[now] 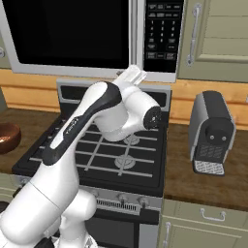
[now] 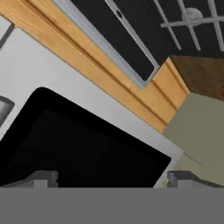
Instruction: Open the microwave, place the bowl with waffle inside the microwave, then close the microwave door and turn it on.
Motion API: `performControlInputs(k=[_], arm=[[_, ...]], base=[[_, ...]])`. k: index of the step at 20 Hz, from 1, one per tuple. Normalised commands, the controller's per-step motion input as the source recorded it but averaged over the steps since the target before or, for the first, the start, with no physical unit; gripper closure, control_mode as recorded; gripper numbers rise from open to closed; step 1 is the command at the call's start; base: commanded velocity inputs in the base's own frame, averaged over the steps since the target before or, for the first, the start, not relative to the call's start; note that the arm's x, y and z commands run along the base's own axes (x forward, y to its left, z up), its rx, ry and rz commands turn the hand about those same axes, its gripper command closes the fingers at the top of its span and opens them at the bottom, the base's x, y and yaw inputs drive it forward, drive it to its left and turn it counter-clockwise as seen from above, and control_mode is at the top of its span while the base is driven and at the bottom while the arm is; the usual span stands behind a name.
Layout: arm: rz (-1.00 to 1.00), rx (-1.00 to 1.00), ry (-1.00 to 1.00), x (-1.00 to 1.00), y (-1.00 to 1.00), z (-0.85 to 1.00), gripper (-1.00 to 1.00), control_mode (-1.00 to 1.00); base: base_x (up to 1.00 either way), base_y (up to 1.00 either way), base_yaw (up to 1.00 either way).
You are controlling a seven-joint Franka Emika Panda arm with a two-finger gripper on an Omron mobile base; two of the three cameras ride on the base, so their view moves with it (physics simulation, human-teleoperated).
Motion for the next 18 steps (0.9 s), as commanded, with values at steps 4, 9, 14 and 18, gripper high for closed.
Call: performControlInputs(k=[4,9,14,18], arm=[[-0.08,0.26,-0.08,-0.12,-0.31,0.14,-1.00,-1.00],[-0.08,0.00,0.00,0.23,-0.04,0.26,-1.00,-1.00],[-0.23,0.01,0.00,0.66,-0.07,0.62,-1.00,-1.00],[-0.12,0.03,0.00,0.26,-0.37,0.06,-1.00,-1.00]], base=[[0.00,0.00,0.00],[0.00,0.00,0.00],[0.00,0.00,0.00],[0.00,0.00,0.00]])
